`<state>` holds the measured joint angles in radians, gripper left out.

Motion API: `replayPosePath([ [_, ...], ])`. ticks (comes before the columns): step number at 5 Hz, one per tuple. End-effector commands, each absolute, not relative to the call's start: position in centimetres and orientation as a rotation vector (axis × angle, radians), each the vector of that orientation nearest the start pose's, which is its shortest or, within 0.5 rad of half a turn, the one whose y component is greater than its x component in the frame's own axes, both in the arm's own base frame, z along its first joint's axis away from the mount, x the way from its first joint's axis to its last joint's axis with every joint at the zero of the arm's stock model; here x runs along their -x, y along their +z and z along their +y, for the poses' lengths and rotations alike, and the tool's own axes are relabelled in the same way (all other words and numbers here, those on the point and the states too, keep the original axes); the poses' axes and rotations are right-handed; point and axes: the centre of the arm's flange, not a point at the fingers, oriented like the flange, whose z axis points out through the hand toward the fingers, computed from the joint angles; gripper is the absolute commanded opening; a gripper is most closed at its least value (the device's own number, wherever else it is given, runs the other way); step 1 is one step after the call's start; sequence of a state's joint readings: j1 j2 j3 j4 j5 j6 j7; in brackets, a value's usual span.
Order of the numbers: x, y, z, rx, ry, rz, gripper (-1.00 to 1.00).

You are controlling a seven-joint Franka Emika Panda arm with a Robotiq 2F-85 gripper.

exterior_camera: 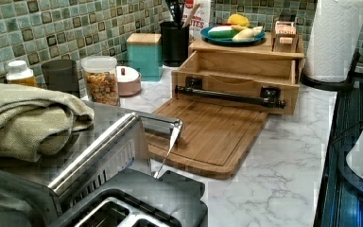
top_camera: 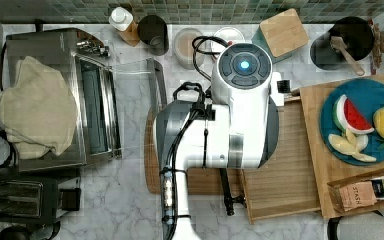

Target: Close the drawer.

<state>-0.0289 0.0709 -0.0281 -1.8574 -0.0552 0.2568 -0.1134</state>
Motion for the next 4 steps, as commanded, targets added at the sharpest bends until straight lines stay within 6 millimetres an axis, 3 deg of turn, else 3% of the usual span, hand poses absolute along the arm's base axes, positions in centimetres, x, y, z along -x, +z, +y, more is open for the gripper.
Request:
replayPosePath([
  [1, -56.9, 46.9, -3.8, 3.026, 0.117, 1.122, -1.00],
  [3, -54.2, 45.0, -0.4, 3.082, 0.004, 0.709, -1.00],
  [4, -53.1, 43.5, 1.7, 3.082, -0.018, 0.600, -1.00],
])
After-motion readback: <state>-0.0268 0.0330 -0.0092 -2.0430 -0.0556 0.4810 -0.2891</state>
